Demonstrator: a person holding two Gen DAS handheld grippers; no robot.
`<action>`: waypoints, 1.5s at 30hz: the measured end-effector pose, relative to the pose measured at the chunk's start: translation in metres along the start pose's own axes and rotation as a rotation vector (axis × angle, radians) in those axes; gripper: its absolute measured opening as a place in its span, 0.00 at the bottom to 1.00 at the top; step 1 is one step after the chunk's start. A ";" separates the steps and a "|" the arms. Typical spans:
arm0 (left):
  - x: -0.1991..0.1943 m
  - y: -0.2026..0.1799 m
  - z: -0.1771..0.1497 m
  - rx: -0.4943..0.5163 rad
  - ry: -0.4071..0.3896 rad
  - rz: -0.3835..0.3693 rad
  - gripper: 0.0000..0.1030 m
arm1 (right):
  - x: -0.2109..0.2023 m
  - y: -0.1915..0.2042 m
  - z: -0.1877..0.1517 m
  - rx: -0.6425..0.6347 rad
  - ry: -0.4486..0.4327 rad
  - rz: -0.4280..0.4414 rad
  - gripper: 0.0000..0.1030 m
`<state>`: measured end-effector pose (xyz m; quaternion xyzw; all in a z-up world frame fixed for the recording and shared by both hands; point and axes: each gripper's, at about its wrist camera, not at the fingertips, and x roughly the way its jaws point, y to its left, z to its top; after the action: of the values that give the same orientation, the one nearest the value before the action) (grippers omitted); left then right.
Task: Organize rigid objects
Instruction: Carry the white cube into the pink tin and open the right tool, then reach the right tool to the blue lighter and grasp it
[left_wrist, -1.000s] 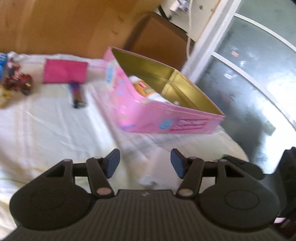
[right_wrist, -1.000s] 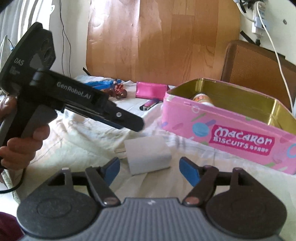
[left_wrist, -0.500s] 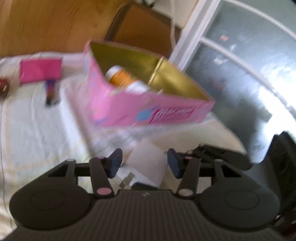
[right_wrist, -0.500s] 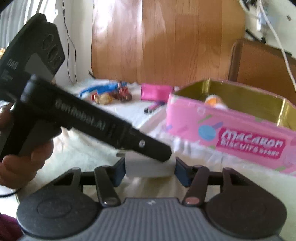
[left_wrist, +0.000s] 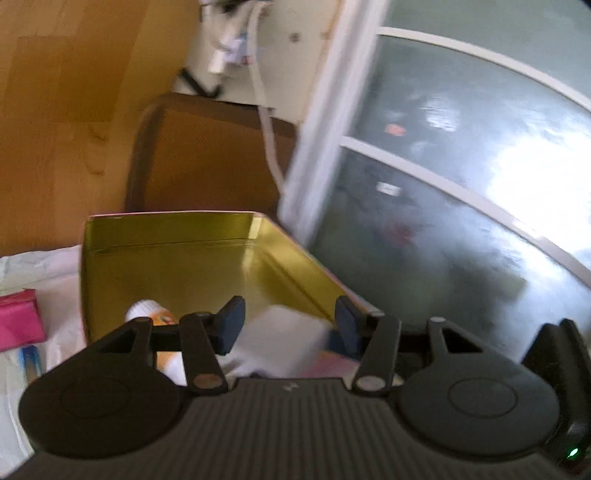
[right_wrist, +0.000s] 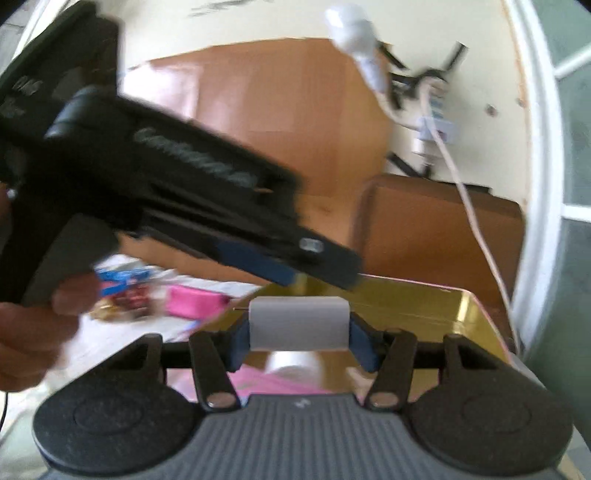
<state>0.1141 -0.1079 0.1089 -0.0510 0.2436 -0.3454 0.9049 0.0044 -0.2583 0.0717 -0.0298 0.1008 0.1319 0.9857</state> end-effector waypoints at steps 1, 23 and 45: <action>0.005 0.003 0.000 -0.025 0.008 0.015 0.59 | 0.004 -0.008 -0.001 0.023 0.001 -0.007 0.52; 0.067 0.000 -0.013 -0.058 0.034 0.187 0.59 | 0.056 -0.059 -0.026 0.152 0.081 -0.261 0.63; -0.103 0.183 -0.100 -0.162 -0.108 0.802 0.59 | 0.114 0.162 0.009 -0.217 0.182 0.174 0.12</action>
<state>0.1103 0.1051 0.0156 -0.0411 0.2230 0.0579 0.9722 0.0706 -0.0730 0.0513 -0.1393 0.1770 0.2236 0.9483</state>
